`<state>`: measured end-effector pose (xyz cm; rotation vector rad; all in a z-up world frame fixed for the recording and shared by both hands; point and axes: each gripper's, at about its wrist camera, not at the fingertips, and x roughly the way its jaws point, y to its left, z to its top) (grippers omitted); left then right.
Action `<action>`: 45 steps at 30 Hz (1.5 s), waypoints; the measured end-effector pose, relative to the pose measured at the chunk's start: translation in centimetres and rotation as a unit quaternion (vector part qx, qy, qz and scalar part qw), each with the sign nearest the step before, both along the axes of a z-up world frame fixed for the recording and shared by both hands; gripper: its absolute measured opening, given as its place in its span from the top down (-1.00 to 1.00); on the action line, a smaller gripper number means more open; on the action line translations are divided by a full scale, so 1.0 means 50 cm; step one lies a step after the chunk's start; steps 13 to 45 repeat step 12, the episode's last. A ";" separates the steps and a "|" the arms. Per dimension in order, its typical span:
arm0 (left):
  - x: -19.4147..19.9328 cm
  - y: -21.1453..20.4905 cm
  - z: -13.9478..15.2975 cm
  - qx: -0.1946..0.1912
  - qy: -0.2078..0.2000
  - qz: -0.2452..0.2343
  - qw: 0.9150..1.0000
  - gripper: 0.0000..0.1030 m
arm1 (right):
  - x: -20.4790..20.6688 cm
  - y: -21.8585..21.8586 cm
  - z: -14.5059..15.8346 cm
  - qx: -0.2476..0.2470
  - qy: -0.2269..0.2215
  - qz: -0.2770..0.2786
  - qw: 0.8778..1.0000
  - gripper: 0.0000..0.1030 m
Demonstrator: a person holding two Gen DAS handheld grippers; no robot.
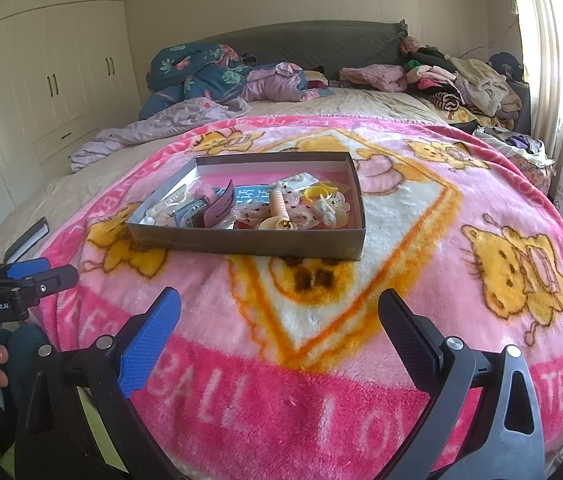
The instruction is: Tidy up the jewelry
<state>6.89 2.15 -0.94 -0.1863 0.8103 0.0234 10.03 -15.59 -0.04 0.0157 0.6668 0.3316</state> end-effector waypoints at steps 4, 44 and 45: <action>0.018 0.025 -0.012 0.006 0.003 0.028 1.000 -0.78 | 0.021 -0.020 -0.007 0.008 0.006 -0.009 1.000 -0.87; 0.190 0.258 -0.087 0.043 0.045 0.178 0.982 -0.78 | 0.244 -0.246 -0.084 -0.041 0.031 -0.180 0.982 -0.87; 0.190 0.258 -0.087 0.043 0.045 0.178 0.982 -0.78 | 0.244 -0.246 -0.084 -0.041 0.031 -0.180 0.982 -0.87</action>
